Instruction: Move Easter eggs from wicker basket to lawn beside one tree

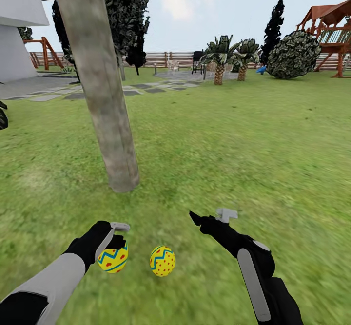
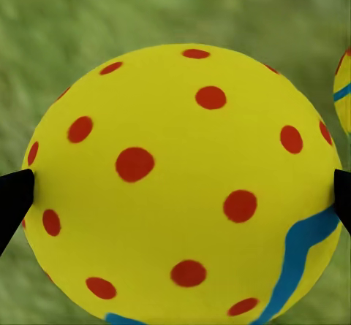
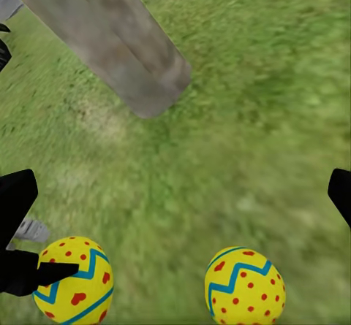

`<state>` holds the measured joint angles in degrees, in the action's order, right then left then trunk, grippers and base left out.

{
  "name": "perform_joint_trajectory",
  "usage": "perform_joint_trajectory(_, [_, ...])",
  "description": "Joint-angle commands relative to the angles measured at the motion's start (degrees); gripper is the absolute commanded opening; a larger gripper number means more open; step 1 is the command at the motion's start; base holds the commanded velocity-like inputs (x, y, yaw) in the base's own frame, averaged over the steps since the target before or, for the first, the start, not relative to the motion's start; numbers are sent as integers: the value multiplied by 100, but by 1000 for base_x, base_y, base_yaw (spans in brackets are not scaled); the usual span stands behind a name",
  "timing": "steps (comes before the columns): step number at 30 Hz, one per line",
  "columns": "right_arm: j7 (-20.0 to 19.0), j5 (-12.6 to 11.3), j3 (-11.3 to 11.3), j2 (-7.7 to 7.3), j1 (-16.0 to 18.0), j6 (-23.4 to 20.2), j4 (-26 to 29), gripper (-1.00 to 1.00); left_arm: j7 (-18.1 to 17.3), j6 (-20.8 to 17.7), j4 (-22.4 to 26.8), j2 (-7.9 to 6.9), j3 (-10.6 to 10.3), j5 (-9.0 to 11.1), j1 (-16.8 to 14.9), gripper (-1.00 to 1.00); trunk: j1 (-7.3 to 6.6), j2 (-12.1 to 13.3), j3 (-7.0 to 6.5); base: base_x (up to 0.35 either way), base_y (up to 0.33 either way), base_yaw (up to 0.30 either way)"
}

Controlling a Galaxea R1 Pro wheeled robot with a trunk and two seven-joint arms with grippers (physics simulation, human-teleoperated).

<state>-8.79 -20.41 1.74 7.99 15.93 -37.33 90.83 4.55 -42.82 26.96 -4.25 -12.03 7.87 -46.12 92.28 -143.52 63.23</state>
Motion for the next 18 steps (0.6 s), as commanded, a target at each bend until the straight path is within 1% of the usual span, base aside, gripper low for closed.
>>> perform_joint_trajectory(1, [-17, 2, -7, 5, 2, -29, 5, 100, 46, -24, 13, -6, -45, 64, -2, -100, -1, -2, 5, 0, 0, 0])
perform_joint_trajectory(8, [-17, 2, -7, 5, 6, -29, 5, 100, 49, -24, 11, -5, -45, 58, -2, -100, -1, -2, 5, 110, 40, 0])
perform_joint_trajectory(12, [-17, 2, -7, 2, 3, -27, 5, 100, 48, -31, 4, -5, -41, 57, -2, -100, -1, -2, 5, 165, -83, 0])
perform_joint_trajectory(18, [-22, -3, -3, 9, 5, -26, 5, 100, 47, -33, 3, -4, -40, 57, -2, -100, -1, -2, 5, 113, -84, 0])
